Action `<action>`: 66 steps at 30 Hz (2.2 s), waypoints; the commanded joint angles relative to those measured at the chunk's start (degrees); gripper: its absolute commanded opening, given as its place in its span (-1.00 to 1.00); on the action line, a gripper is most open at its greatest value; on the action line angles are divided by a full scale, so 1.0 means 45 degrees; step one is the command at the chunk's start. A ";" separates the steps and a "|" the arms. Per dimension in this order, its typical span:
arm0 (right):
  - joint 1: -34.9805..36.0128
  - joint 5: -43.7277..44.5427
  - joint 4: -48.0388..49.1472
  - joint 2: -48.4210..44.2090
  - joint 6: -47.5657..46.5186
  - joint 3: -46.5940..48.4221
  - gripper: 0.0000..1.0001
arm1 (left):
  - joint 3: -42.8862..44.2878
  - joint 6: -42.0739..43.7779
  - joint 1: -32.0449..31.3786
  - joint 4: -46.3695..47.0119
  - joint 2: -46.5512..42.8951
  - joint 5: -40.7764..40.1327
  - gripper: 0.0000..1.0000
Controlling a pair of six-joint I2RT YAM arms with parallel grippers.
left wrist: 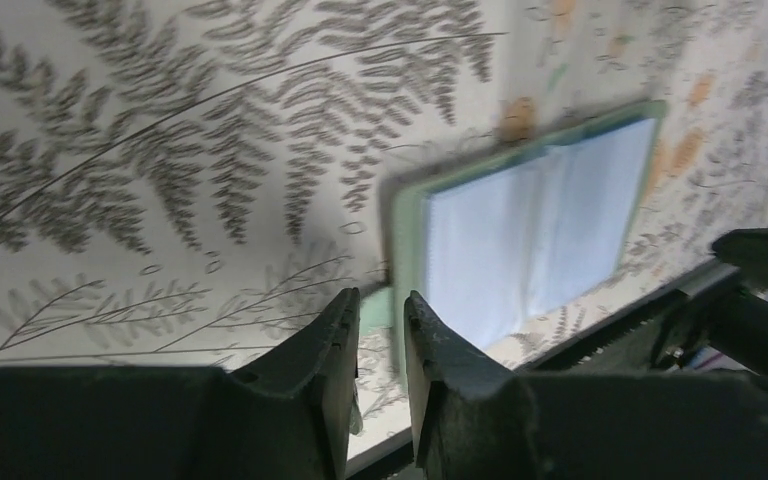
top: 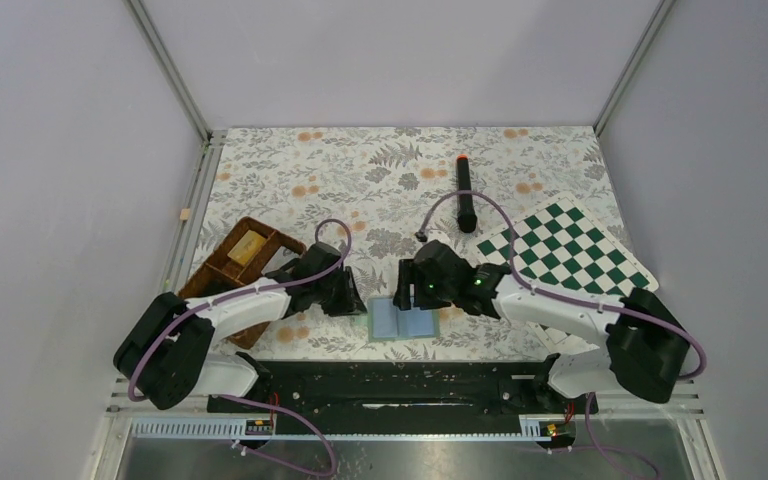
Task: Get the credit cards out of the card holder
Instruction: Remove the credit card from the card holder.
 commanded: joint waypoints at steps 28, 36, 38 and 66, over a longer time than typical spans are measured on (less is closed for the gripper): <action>0.3779 0.5394 -0.1448 0.4682 0.0166 0.3061 0.89 | -0.3301 -0.0903 -0.0020 0.1934 -0.1675 0.0480 -0.53; 0.4034 0.5604 -0.1435 0.5023 0.0375 0.3189 0.99 | -0.3711 -0.1157 -0.0028 0.2818 -0.1602 0.0867 -1.00; 0.4047 0.5769 -0.1504 0.5179 0.0380 0.3215 0.99 | -0.3745 -0.1177 -0.0016 0.2809 -0.1675 0.0850 -1.00; 0.4079 0.8396 -0.3627 0.4319 -0.0733 0.3398 0.68 | -0.3672 -0.1143 -0.0026 0.2222 -0.1983 0.0214 -1.00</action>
